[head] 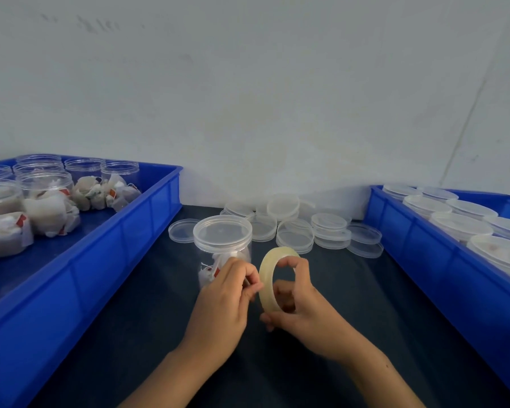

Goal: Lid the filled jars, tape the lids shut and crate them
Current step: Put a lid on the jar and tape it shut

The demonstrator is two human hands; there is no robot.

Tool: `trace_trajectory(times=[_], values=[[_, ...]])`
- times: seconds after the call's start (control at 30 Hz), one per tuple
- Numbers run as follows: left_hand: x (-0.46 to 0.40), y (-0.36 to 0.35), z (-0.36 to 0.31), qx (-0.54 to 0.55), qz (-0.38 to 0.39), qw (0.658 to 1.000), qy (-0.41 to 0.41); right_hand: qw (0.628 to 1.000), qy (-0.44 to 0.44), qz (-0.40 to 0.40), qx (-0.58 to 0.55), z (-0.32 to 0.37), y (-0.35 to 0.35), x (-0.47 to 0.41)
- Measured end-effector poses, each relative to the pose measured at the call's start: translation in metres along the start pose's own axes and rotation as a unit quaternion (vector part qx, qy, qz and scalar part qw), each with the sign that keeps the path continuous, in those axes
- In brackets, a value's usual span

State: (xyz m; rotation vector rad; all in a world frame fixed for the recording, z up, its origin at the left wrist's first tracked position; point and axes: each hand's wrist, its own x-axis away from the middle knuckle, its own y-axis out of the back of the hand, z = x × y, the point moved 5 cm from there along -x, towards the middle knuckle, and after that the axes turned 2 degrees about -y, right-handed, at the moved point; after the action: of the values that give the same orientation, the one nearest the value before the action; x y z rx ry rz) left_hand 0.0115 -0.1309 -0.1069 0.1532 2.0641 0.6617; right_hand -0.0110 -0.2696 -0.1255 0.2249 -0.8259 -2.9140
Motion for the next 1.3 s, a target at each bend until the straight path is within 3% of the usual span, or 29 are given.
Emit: trace_trajectory(times=[0.13, 0.3, 0.43, 0.63, 0.9, 1.07, 1.3], values=[[0.0, 0.001, 0.003, -0.014, 0.002, 1.0, -0.001, 0.998, 0.061, 0.009, -0.009, 0.014, 0.002, 0.003], [0.001, -0.001, 0.005, -0.009, 0.007, 1.0, 0.014, 0.996, 0.043, 0.033, 0.066, 0.017, 0.003, 0.006], [0.0, 0.001, -0.001, -0.035, 0.001, 0.999, 0.005, 0.995, 0.012, -0.007, 0.098, 0.013, 0.004, 0.002], [-0.007, 0.013, 0.001, -0.038, -0.071, 0.996, 0.029, 0.978, -0.048, -0.058, 0.197, 0.0, 0.016, 0.002], [-0.007, 0.039, 0.003, -0.106, -0.145, 0.982, -0.054, 0.956, 0.012, -0.194, 0.219, 0.023, 0.021, 0.003], [-0.005, 0.042, 0.01, -0.085, -0.199, 0.976, -0.002, 0.926, 0.063, -0.259, 0.268, 0.047, 0.016, 0.0], [0.003, 0.032, 0.031, 0.004, -0.196, 0.975, 0.106, 0.898, 0.055, -0.262, 0.348, 0.061, 0.007, -0.015]])
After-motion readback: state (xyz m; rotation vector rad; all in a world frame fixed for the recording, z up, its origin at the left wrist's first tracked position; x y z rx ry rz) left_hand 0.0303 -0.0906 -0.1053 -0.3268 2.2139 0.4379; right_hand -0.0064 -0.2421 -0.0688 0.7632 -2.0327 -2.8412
